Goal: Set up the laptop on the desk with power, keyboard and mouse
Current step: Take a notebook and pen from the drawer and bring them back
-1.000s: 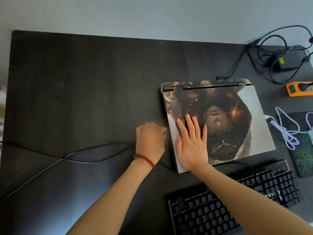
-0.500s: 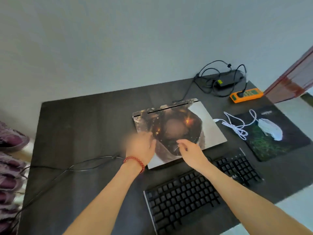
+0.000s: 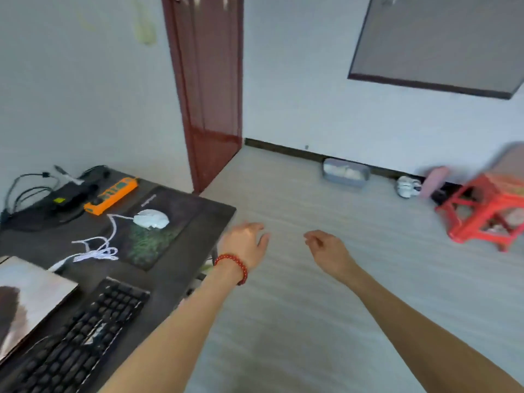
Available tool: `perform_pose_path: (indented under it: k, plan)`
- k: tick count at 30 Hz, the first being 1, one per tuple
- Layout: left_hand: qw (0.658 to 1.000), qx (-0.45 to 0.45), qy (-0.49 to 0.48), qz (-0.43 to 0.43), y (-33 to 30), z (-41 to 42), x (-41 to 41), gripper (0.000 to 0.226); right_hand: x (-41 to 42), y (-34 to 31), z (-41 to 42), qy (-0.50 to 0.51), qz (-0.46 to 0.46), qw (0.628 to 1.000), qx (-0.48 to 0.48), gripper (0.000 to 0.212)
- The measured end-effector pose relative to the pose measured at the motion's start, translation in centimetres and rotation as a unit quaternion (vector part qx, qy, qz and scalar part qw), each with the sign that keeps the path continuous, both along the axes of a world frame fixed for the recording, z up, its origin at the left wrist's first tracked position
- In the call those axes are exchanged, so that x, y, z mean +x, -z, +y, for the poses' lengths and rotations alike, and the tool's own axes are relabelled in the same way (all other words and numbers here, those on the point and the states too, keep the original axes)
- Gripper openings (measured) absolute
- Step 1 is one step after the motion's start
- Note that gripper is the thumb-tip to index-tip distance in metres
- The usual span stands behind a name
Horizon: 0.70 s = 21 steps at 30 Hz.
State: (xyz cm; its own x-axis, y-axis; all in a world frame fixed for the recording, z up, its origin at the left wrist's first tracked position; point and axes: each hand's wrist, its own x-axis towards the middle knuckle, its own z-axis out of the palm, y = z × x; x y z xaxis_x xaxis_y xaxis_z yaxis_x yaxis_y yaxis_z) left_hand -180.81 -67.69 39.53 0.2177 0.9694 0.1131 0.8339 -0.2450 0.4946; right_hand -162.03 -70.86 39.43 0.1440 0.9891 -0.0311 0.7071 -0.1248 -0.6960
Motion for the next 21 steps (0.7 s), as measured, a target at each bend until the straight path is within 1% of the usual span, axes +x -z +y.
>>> perform_pose_path:
  k: [3,6,7,9,11,12,17,19,21]
  plan:
    - [0.996,0.001,0.083,-0.026,-0.3,1.4,11.9,0.031,11.1,0.0,-2.1,0.106,0.029,0.994,-0.008,0.027]
    - [0.986,-0.041,0.146,-0.064,0.5,2.1,22.6,0.027,21.1,1.0,-4.3,0.203,0.059,0.977,-0.01,0.029]
    - [0.984,-0.051,0.155,-0.074,0.8,2.2,24.0,0.026,22.5,1.3,-4.6,0.214,0.07,0.974,-0.013,0.029]
    - [0.973,-0.069,0.202,-0.09,2.1,3.7,32.1,0.025,29.6,2.1,-5.4,0.277,0.091,0.956,-0.015,0.029]
    - [0.965,-0.083,0.228,-0.1,2.6,5.5,38.6,0.025,35.6,2.6,-5.1,0.318,0.102,0.943,-0.018,0.029]
    - [0.959,-0.089,0.248,-0.107,3.0,6.8,43.2,0.025,39.7,3.0,-4.6,0.342,0.105,0.934,-0.014,0.029]
    - [0.93,-0.118,0.309,-0.159,2.3,12.6,60.9,0.022,55.4,2.5,-2.5,0.41,0.122,0.904,-0.007,0.03]
    - [0.923,-0.129,0.323,-0.166,1.5,13.9,67.8,0.021,60.9,1.6,-2.7,0.436,0.126,0.891,-0.011,0.031]
    - [0.906,-0.145,0.361,-0.166,0.6,14.0,75.7,0.02,66.8,0.5,-3.6,0.48,0.129,0.868,0.0,0.03]
